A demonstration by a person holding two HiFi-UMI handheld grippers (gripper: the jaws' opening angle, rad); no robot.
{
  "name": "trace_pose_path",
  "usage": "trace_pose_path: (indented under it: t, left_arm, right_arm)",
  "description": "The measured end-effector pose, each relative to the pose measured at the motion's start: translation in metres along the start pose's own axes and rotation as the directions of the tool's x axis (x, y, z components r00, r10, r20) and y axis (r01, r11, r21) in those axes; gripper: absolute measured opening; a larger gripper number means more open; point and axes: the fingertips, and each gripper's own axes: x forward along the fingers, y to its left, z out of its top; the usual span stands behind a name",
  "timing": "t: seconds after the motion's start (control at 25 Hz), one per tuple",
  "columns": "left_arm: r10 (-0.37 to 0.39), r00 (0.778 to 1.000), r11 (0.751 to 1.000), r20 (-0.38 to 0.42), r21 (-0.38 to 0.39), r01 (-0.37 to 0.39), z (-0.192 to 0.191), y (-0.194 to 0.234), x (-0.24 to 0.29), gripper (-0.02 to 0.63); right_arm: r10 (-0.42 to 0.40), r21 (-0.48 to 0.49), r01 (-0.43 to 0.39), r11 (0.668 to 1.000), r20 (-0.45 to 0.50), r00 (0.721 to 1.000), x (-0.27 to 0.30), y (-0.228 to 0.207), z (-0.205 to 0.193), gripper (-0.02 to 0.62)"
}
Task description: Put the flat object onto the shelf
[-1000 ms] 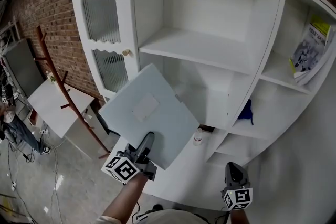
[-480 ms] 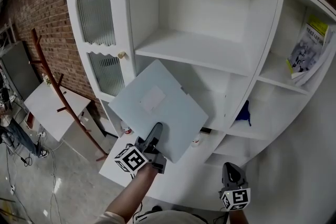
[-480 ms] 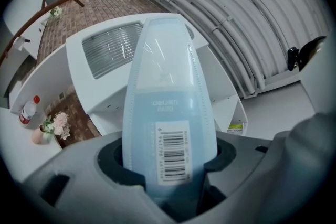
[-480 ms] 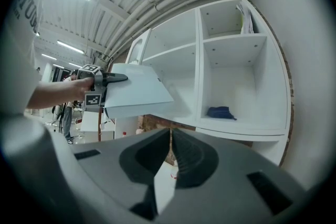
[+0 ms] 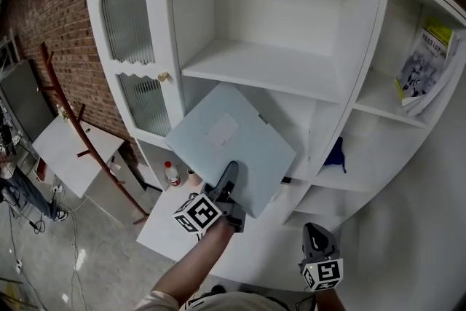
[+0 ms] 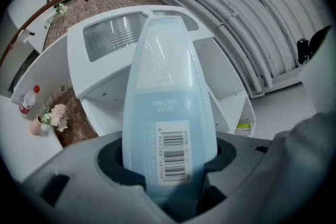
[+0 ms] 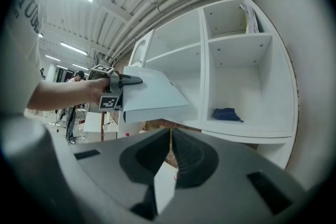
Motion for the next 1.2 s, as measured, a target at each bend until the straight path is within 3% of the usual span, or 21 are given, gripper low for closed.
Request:
trace_pose_path:
  t: [0.36, 0.64, 1.0, 1.2]
  left_arm:
    - [0.039, 0.999, 0.999, 0.025, 0.003, -0.039, 0.0, 0.008, 0.021, 0.285]
    - [0.078, 0.996, 0.989, 0.039, -0.126, -0.073, -0.014, 0.014, 0.034, 0.287]
    - [0.176, 0.983, 0.945, 0.046, -0.288, -0.156, -0.036, 0.028, 0.037, 0.298]
    - [0.217, 0.976, 0.924, 0.031, -0.33, -0.194, -0.047, 0.036, 0.036, 0.321]
  right_arm:
    - [0.026, -0.011, -0.026, 1.0, 0.026, 0.999, 0.009, 0.002, 0.013, 0.032]
    - [0.029, -0.003, -0.029, 1.0, 0.026, 0.999, 0.008, -0.003, 0.012, 0.032]
    - [0.043, 0.009, -0.043, 0.999, 0.021, 0.999, 0.007, -0.007, 0.007, 0.032]
    - [0.053, 0.013, -0.053, 0.999, 0.018, 0.998, 0.01, -0.01, 0.004, 0.032]
